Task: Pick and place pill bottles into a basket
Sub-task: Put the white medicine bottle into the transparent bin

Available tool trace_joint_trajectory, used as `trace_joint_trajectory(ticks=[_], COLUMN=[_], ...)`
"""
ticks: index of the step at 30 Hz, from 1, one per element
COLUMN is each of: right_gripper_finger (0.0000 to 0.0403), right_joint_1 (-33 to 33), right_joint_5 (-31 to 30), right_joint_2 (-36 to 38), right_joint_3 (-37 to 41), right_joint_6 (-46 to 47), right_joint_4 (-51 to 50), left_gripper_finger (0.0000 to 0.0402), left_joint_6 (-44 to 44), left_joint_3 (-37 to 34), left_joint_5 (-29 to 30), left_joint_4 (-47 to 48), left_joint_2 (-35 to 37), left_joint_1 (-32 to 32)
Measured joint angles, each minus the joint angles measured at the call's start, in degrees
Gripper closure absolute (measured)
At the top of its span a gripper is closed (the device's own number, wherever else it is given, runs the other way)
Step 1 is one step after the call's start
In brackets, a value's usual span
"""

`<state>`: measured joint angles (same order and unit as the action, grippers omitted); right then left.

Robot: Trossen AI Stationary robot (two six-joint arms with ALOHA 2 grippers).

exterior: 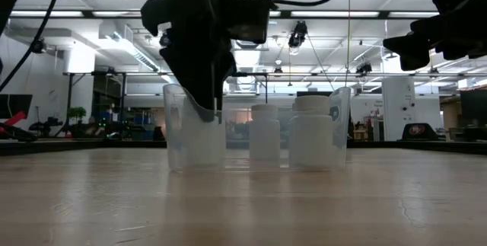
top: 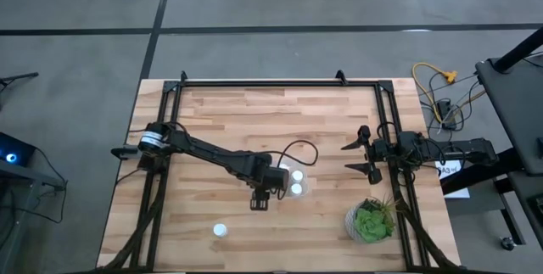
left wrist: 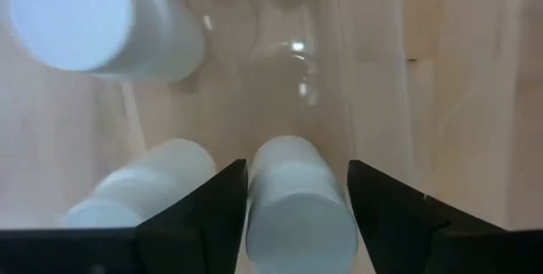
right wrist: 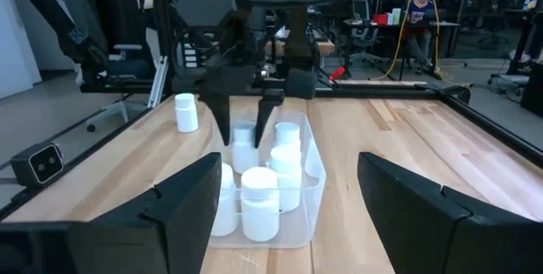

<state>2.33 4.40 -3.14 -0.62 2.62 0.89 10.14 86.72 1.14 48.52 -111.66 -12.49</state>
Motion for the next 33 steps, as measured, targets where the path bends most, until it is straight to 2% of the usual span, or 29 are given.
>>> trace_joint_trajectory(ticks=[4,20,29,33], right_gripper_finger=[0.0138,0.0138,0.0138,0.0138], right_joint_1=[0.0,0.0,0.0,0.0], right_joint_5=[0.0,0.0,0.0,0.0], right_joint_2=[0.0,0.0,0.0,0.0], right_joint_3=[0.0,0.0,0.0,0.0], right_joint_6=[0.3,0.3,-0.1,0.4], right_joint_4=[0.0,0.0,0.0,0.0], left_gripper_finger=[0.0214,0.0207,0.0130,0.0113], left_joint_6=[0.0,-3.0,-1.5,-1.5], left_joint_3=[0.1,0.1,2.2,4.5], left_joint_5=[-4.0,-4.5,-4.5,-4.0], left_joint_4=[-0.3,-0.8,1.9,4.6], left_joint_2=[0.0,0.1,0.3,0.8], left_joint_1=[0.0,0.0,0.2,0.2])
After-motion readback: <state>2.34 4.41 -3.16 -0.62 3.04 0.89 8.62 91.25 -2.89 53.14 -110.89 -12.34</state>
